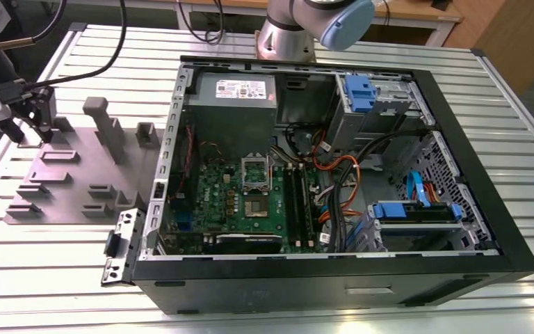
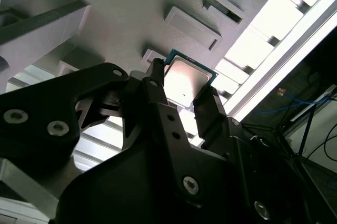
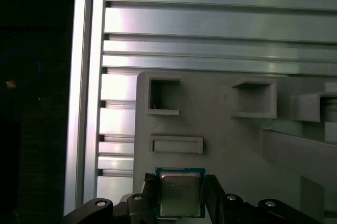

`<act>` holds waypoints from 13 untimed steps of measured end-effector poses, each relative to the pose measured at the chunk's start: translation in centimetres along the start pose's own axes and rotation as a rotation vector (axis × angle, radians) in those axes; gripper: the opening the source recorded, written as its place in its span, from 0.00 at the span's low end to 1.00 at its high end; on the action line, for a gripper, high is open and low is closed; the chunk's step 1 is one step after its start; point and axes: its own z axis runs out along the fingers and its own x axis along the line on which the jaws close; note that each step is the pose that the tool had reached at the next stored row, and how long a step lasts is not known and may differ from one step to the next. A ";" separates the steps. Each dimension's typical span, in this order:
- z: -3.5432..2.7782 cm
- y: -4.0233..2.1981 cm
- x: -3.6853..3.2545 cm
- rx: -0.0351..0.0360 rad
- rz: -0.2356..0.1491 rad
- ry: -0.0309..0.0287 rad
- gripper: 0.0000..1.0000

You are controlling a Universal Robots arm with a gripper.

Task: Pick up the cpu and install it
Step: 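Pick up the cpu and move it towards the insertion slot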

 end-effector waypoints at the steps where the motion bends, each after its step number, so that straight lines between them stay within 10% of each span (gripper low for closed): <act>1: -0.01 0.00 0.00 0.0000 0.000 0.0000 0.47; 13: -0.28 0.01 0.00 0.0000 0.000 -0.0001 0.47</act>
